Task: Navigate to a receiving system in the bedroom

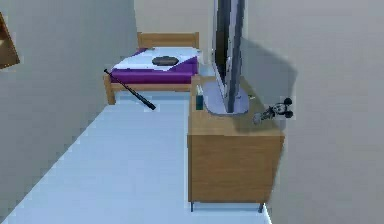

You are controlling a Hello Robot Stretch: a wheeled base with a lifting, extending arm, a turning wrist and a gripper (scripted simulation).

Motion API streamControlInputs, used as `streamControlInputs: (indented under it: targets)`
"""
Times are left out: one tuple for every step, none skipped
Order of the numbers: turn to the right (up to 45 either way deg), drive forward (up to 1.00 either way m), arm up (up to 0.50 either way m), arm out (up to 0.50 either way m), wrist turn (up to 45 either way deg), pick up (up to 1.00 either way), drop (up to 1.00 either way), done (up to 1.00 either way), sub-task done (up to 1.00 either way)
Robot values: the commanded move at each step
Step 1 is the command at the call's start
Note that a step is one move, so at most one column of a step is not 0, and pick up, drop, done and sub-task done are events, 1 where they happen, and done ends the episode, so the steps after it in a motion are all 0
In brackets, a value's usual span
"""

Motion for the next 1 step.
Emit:
streamControlInputs:
  targets:
    - [0.0,0.35,0.0,0.0,0.0,0.0,0.0,0.0,0.0]
